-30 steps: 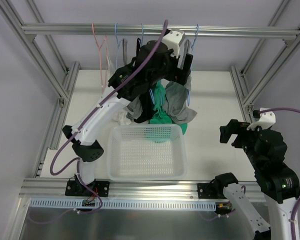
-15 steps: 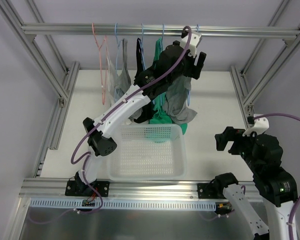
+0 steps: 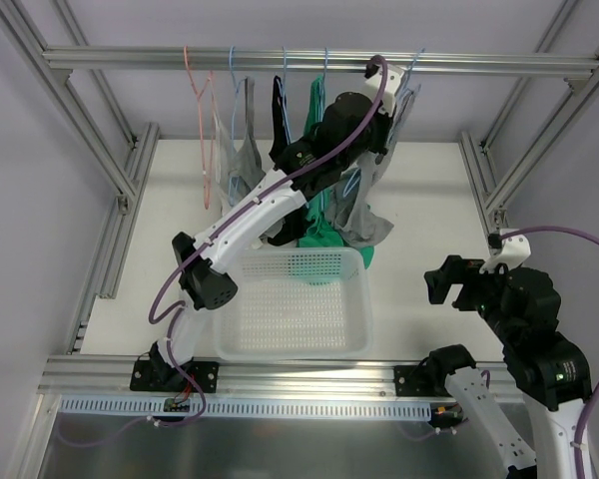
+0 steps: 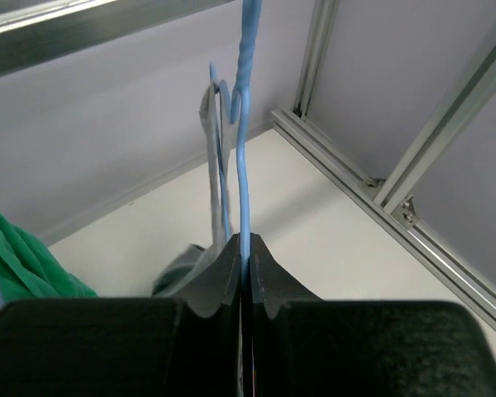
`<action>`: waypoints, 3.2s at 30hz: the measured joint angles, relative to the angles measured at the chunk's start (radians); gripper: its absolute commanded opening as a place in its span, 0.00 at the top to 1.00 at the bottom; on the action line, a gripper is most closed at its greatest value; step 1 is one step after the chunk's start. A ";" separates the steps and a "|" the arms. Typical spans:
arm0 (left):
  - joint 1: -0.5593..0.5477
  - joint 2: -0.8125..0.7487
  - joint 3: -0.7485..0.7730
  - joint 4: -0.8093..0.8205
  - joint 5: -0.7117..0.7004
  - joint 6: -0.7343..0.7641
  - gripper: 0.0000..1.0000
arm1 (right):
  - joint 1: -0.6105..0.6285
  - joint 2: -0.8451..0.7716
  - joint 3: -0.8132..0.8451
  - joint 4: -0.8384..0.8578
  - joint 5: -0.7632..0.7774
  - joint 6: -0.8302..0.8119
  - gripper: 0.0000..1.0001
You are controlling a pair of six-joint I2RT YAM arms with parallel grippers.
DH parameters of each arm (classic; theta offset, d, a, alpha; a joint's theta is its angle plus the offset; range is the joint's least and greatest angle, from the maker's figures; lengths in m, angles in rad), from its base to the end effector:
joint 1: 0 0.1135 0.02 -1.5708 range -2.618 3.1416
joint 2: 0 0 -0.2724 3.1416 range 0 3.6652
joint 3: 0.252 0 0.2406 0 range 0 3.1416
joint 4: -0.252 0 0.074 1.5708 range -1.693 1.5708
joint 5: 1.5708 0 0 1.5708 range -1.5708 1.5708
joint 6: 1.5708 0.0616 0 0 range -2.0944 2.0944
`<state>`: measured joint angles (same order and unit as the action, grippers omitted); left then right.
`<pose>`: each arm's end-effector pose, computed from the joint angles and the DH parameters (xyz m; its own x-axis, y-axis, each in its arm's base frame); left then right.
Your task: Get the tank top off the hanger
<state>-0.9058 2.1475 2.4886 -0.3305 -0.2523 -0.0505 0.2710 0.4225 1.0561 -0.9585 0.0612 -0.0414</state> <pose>0.3217 -0.3853 0.4777 -0.0242 -0.0484 -0.9985 0.6075 0.7925 -0.0531 0.0513 0.0103 0.3682 -0.2986 -0.1258 -0.9461 -0.2239 0.9728 -0.0587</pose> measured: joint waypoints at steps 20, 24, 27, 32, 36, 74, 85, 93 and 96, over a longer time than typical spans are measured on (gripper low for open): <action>-0.045 -0.138 -0.054 0.089 0.098 -0.118 1.00 | 0.000 0.002 -0.087 0.023 0.056 0.011 0.01; -0.054 -0.209 -0.187 0.102 0.113 -0.151 1.00 | 0.000 -0.006 -0.089 0.029 0.077 0.012 0.01; -0.077 -0.278 -0.313 0.111 0.115 -0.174 1.00 | 0.000 -0.027 -0.089 0.040 0.084 0.011 0.00; -0.121 -0.386 -0.484 0.129 0.124 -0.186 1.00 | 0.000 -0.026 -0.049 0.042 0.084 -0.003 0.00; -0.129 -0.479 -0.606 0.143 0.132 -0.185 1.00 | 0.000 -0.001 0.007 0.049 0.093 -0.025 0.01; -0.125 -0.806 -0.898 0.161 0.272 -0.242 1.00 | -0.100 0.566 0.212 0.623 -0.389 -0.109 0.60; -0.125 -0.780 -0.875 0.162 0.274 -0.248 1.00 | -0.123 0.530 0.174 0.629 -0.335 -0.117 1.00; -0.125 -0.779 -0.875 0.162 0.314 -0.220 1.00 | -0.214 0.492 0.205 0.560 -0.113 -0.115 1.00; -0.125 -0.779 -0.876 0.162 0.360 -0.200 1.00 | -0.314 0.529 0.275 0.507 -0.062 -0.104 1.00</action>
<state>-1.0306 1.3689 1.6127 -0.1684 0.1074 -0.2501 -0.0433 0.9516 1.3312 -0.4511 -0.0006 -0.1452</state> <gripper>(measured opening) 0.020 0.027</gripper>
